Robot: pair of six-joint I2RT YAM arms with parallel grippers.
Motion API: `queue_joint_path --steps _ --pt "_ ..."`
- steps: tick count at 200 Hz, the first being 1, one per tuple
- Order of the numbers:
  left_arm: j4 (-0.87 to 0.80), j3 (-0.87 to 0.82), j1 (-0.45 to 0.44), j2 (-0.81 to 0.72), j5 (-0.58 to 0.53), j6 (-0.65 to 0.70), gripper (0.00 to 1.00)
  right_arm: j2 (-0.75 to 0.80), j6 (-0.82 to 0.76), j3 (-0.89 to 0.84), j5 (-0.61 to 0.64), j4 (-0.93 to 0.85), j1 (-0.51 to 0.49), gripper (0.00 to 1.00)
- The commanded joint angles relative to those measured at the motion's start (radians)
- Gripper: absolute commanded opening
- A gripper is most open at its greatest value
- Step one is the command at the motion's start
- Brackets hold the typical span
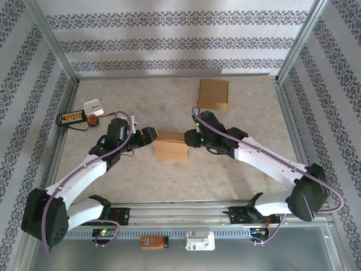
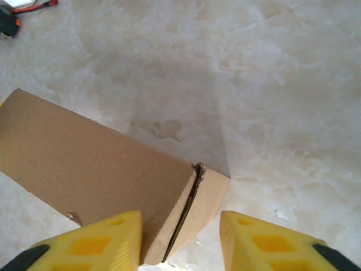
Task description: Fold the paper box
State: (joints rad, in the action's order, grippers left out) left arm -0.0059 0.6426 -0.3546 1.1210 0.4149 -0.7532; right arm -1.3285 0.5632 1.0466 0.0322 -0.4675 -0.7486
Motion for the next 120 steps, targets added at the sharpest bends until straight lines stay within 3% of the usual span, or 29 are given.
queue_joint_path --steps 1,13,27,54,78,87,110,120 --pt "0.042 -0.033 -0.011 0.021 0.031 -0.004 0.5 0.017 0.023 -0.066 0.017 -0.016 -0.01 0.36" --pt "0.029 -0.061 -0.012 0.027 0.026 -0.004 0.38 0.023 0.032 -0.121 0.04 0.016 -0.014 0.31" --pt "0.043 -0.108 -0.011 0.03 0.038 -0.02 0.31 0.026 0.047 -0.183 0.049 0.052 -0.017 0.3" --pt "0.069 -0.191 -0.012 0.01 0.035 -0.047 0.28 0.033 0.064 -0.287 0.058 0.144 -0.024 0.29" --pt "0.051 -0.204 -0.011 -0.037 0.013 -0.045 0.27 0.037 0.064 -0.292 0.072 0.121 -0.015 0.29" --pt "0.035 -0.187 -0.011 -0.058 0.008 -0.039 0.31 0.05 0.05 -0.257 0.069 0.093 -0.012 0.3" --pt "0.005 -0.126 -0.011 -0.115 -0.016 -0.018 0.53 0.091 0.031 -0.149 0.047 0.052 -0.002 0.38" --pt "0.012 -0.105 -0.011 -0.133 -0.025 -0.018 0.57 0.102 0.032 -0.109 0.035 0.056 0.002 0.42"
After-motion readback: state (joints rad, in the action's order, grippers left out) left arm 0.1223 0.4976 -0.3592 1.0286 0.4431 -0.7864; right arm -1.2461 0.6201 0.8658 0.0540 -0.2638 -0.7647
